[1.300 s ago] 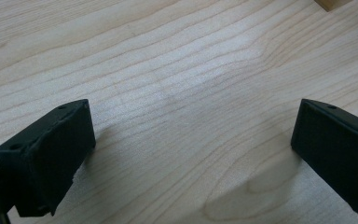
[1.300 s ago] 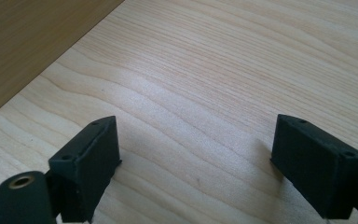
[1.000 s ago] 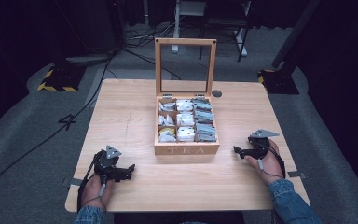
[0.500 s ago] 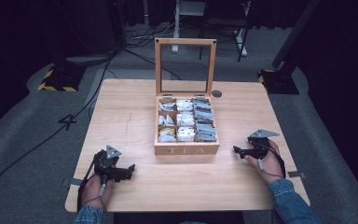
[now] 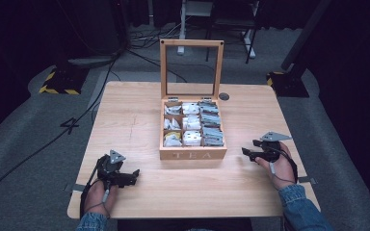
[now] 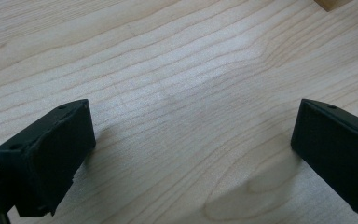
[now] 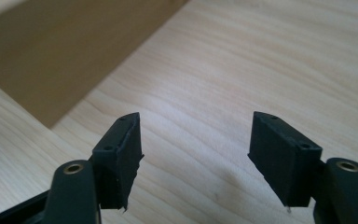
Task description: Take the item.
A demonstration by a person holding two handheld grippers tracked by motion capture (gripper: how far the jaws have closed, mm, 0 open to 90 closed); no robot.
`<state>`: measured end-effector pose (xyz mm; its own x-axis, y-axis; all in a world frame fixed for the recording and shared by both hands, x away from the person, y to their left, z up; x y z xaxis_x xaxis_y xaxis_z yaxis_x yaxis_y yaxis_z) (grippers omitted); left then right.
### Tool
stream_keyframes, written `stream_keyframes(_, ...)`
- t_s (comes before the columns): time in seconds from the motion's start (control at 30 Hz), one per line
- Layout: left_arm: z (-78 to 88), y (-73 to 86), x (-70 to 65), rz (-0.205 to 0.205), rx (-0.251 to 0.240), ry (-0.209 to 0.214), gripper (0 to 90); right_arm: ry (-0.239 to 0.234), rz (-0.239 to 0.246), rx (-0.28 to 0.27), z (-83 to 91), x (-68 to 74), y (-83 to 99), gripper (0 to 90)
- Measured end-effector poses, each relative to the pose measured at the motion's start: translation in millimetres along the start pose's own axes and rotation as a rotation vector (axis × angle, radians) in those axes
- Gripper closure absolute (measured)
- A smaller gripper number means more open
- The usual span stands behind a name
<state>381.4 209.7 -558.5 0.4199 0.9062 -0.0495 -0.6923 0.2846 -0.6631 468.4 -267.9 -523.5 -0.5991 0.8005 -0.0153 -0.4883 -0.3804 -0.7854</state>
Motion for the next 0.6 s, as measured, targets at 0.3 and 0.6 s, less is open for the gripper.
stream_keyframes(0.3, 0.0, 0.0, 0.0, 0.0, 0.0, 0.0, 0.0, -0.036, -0.011, -0.047, 13.2, 13.5, -18.9, 35.2)
stream_keyframes(0.6, -0.1, -0.1, -0.2, 0.003, -0.002, 0.0, 0.0, -0.111, -0.011, -0.106, 14.9, 29.4, -49.4, 35.1)
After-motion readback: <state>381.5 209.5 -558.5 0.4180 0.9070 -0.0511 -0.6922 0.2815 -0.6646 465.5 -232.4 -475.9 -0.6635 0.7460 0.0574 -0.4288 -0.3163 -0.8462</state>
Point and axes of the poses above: each handheld gripper's, and its own axes: z roughly backward along the jaws, y roughly out of its underside, x roughly to its left, the point moved 7 cm from there along -z, roughly forward along the jaws, and after that the axes turned 2 degrees about z, right-handed, at the moved point
